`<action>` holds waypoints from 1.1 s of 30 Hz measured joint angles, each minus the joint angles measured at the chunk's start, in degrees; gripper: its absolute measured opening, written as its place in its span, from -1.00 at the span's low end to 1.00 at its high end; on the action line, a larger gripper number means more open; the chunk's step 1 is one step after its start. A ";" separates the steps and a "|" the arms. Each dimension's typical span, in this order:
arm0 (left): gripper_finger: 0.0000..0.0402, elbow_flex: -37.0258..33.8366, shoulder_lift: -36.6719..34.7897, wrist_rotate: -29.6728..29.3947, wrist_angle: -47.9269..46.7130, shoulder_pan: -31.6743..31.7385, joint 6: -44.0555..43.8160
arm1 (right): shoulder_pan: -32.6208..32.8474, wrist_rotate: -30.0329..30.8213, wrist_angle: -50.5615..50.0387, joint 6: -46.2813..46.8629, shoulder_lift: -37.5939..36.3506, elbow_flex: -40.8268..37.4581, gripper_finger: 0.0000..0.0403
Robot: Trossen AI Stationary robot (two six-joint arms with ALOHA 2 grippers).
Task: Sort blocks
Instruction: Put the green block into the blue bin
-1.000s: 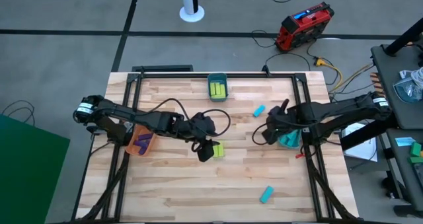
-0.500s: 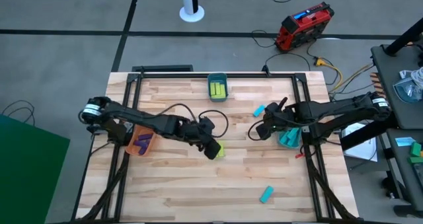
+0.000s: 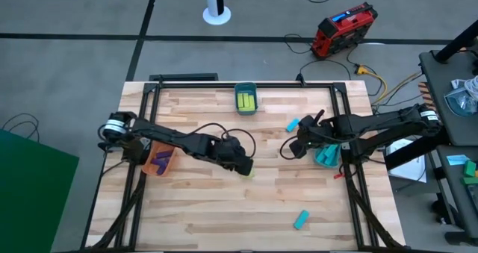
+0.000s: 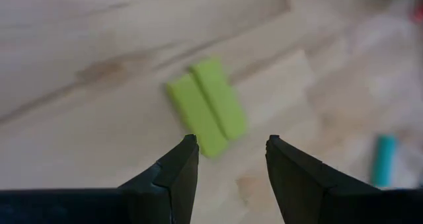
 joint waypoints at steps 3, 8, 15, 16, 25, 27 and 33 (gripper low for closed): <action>-0.23 0.00 0.68 -1.39 -1.84 0.25 -1.41 | 0.00 0.57 0.00 -0.26 0.00 0.00 -0.94; -0.37 0.00 3.31 -1.04 -0.04 0.35 -1.04 | 0.00 0.60 -0.02 -2.27 -0.02 -0.02 -0.94; -0.93 0.00 5.99 -1.07 0.48 0.48 -0.76 | 0.00 0.64 -0.17 -6.48 -0.06 -0.02 -0.94; -0.95 0.00 6.30 -0.98 0.93 0.57 -0.73 | 0.00 0.67 -0.19 -6.94 -0.08 -0.02 -0.94; -1.00 0.02 9.31 -0.52 5.25 0.70 -1.15 | 0.00 0.67 -0.46 -8.87 -0.08 -0.04 -0.94; -1.00 0.02 9.81 -0.52 5.04 0.76 -1.19 | 0.00 0.67 -0.44 -9.30 -0.08 -0.04 -0.94; -1.00 0.02 11.50 -0.52 5.23 0.83 -0.78 | 0.02 0.50 -0.48 -10.16 -0.10 -0.04 -0.94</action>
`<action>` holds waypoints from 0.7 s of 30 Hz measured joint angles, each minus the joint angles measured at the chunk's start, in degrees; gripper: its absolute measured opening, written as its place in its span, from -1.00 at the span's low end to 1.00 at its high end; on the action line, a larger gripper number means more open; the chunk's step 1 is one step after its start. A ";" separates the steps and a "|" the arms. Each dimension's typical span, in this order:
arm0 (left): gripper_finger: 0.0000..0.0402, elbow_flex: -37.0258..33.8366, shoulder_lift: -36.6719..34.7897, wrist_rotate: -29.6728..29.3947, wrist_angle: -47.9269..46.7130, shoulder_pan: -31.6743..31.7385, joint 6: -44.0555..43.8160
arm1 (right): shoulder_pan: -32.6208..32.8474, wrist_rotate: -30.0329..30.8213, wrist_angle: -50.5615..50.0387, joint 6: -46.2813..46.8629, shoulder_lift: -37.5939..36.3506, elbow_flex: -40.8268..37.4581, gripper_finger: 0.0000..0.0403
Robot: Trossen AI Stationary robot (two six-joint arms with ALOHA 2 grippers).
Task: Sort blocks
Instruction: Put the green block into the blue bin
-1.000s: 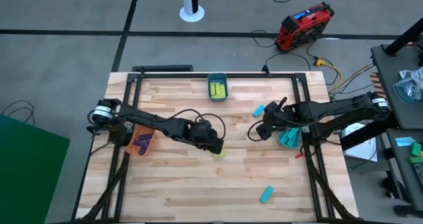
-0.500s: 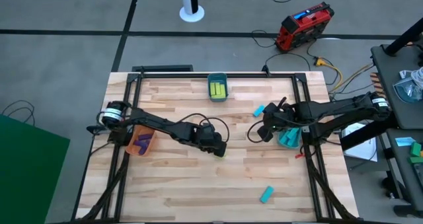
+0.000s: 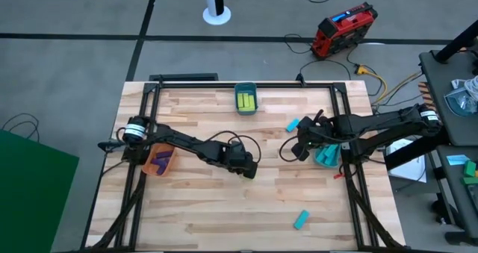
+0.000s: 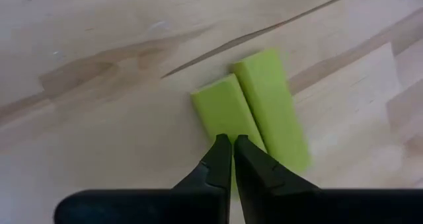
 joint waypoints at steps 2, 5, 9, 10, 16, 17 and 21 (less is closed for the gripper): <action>-1.00 0.00 0.18 0.00 0.07 0.02 0.00 | -0.02 -0.52 0.02 -0.74 -0.02 0.00 -0.94; -1.00 0.09 0.01 -0.01 -2.45 0.10 0.00 | 0.01 -0.96 0.00 -1.08 -0.02 0.00 -0.94; -1.00 0.09 -1.76 0.01 -10.41 0.17 0.62 | 0.01 -1.30 0.02 -1.06 -0.02 0.00 -0.94; -1.00 0.09 -2.21 0.10 -12.56 0.17 0.79 | 0.01 -1.32 0.00 -1.08 -0.02 0.00 -0.94; -1.00 0.02 -5.09 1.63 -20.17 0.17 0.53 | -0.01 -1.30 0.02 -1.44 -0.02 0.00 -0.94; -1.00 0.02 -5.32 1.73 -20.50 0.17 -0.23 | 0.01 -1.32 0.00 -1.55 -0.02 -0.02 -0.94; -0.95 0.02 -5.59 2.21 -20.46 0.17 -2.33 | -0.01 -1.32 0.02 -1.70 -0.02 -0.02 -0.94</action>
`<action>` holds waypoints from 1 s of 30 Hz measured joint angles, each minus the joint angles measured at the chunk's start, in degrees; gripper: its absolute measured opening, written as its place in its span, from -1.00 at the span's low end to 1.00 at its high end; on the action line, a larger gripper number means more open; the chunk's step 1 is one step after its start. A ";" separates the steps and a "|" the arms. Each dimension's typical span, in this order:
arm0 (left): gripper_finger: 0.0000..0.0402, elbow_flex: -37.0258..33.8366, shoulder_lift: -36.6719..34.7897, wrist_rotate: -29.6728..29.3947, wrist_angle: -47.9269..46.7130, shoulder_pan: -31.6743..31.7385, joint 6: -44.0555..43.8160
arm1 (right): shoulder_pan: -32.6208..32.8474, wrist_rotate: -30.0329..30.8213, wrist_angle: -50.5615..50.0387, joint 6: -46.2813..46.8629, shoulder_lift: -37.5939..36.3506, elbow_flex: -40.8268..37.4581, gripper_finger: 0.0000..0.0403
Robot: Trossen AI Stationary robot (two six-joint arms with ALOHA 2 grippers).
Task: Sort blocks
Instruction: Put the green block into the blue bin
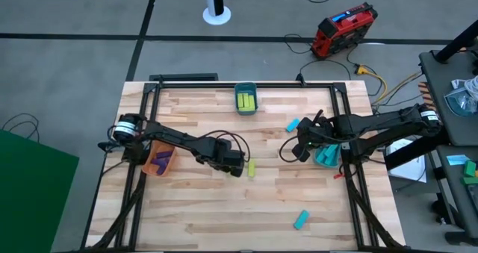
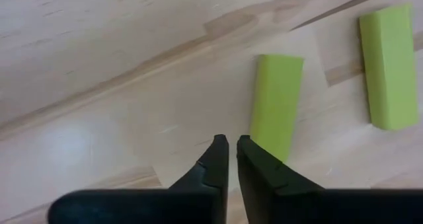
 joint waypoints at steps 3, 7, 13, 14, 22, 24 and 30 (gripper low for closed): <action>-0.84 0.00 -0.01 0.00 0.35 0.00 0.09 | 0.01 0.00 0.00 -0.02 0.00 0.00 -0.94; -0.60 0.00 -0.05 -0.23 0.56 0.00 0.33 | 0.01 0.00 0.02 -0.02 0.00 0.00 -0.94; -0.24 0.00 -0.05 0.90 6.35 -0.70 0.43 | 0.01 0.00 0.04 0.17 0.00 0.00 -0.94; -0.19 0.00 -0.05 0.87 7.43 -1.10 0.48 | 0.01 0.00 0.06 0.17 0.00 0.00 -0.94; -0.05 0.00 0.76 -2.34 7.29 -1.07 -0.40 | 0.01 0.00 0.36 0.18 0.00 0.00 -0.94; -0.04 0.00 1.57 -2.71 7.42 -1.09 0.47 | 0.01 0.00 0.43 0.19 0.00 0.00 -0.94; -0.06 0.00 4.43 -2.67 8.69 -1.97 1.99 | 0.01 0.00 0.87 0.22 0.00 0.00 -0.94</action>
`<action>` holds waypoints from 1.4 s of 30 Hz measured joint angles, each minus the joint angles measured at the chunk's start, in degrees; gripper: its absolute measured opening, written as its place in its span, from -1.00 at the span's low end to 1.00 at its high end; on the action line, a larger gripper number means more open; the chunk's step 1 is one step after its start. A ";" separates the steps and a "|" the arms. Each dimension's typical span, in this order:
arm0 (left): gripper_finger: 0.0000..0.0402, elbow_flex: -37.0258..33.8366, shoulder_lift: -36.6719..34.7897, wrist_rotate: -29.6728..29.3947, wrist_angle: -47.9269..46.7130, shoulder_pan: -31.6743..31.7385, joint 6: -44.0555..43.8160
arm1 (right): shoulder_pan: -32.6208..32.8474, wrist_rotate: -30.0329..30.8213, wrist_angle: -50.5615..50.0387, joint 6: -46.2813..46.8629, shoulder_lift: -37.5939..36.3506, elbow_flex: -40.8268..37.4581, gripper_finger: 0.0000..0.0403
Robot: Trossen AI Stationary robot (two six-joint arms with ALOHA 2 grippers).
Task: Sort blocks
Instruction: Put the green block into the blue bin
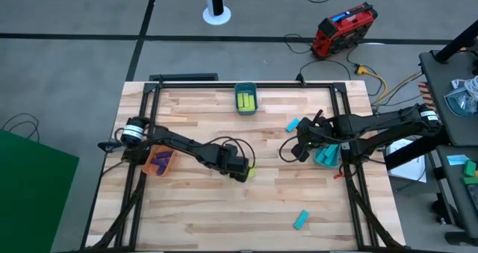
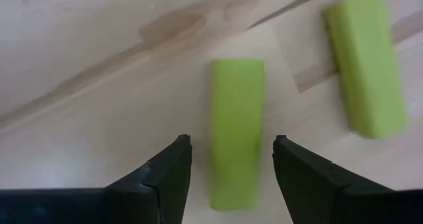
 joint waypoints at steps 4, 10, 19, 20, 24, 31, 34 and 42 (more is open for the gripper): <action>-0.10 0.09 1.63 -0.09 -0.04 -0.01 3.54 | -0.02 0.00 1.34 0.00 0.00 0.00 -0.94; -0.41 0.24 2.73 -0.67 -0.54 0.09 9.93 | -0.02 0.02 2.52 0.02 0.00 0.00 -0.94; -0.68 -0.22 -0.15 -0.61 -1.24 0.20 26.34 | -1.03 -6.87 6.65 0.20 0.00 0.00 -0.94; -0.68 -0.22 -1.33 -0.61 -1.18 0.26 27.99 | -1.44 -9.25 8.38 0.44 0.01 0.00 -0.94; -0.68 1.54 -6.44 -0.66 -0.45 0.22 42.12 | -3.23 -15.82 18.96 3.82 1.19 0.00 -0.94; -0.68 7.24 -11.17 -3.42 -0.54 0.97 58.22 | -4.55 -19.89 40.08 8.74 4.72 0.00 -0.93; -0.68 9.65 -11.33 -6.85 -1.01 1.44 59.67 | -4.63 -21.65 44.57 11.74 6.05 0.00 -0.85; -0.68 14.75 -10.90 -10.69 -1.47 1.53 64.96 | -4.63 -22.38 46.23 12.96 6.82 0.00 -0.38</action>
